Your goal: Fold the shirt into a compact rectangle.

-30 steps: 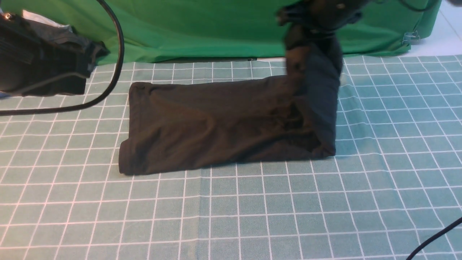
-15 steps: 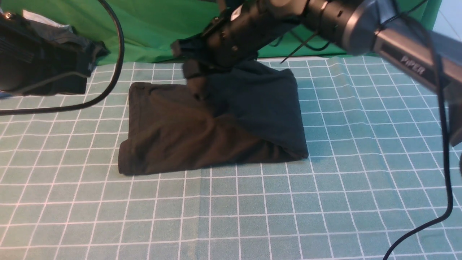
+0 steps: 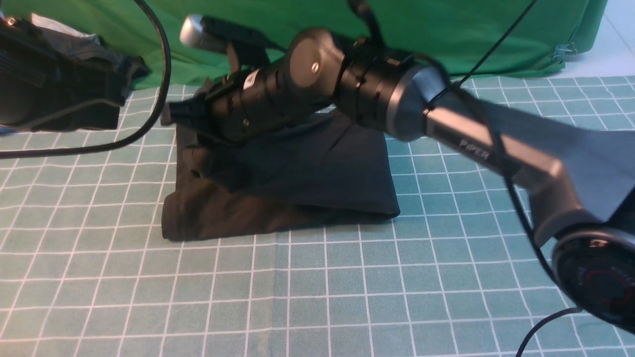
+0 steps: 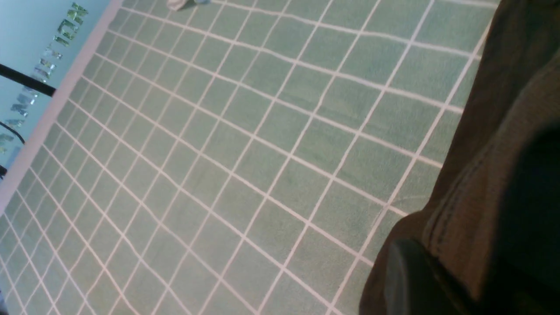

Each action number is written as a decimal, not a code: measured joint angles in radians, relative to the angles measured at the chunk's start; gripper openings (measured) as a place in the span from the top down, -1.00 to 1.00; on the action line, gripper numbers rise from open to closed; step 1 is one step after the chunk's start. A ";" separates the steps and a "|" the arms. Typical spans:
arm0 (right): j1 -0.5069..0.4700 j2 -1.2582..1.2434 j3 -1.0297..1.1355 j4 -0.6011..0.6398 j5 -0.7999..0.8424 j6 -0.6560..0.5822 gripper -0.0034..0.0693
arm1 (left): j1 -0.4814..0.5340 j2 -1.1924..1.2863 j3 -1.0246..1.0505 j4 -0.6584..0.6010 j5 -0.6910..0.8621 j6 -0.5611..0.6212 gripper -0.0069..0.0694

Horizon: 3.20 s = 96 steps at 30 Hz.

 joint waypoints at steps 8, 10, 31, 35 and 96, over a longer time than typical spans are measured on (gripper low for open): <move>0.007 0.052 -0.001 0.018 0.006 0.022 -0.07 | 0.000 0.000 0.000 0.000 0.001 0.000 0.80; 0.005 0.054 -0.013 0.018 0.044 0.022 -0.24 | 0.000 0.000 0.000 0.000 0.001 0.000 0.80; -0.387 -0.071 -0.395 -0.205 0.608 -0.062 0.84 | 0.000 0.198 0.000 0.008 -0.064 -0.044 0.80; -0.390 -0.180 -0.259 -0.265 0.610 -0.092 0.84 | 0.006 0.334 -0.030 -0.002 -0.063 -0.056 0.80; -0.389 -0.707 0.491 -0.364 0.523 -0.249 0.84 | 0.037 0.990 -0.481 -0.223 -0.084 0.301 0.09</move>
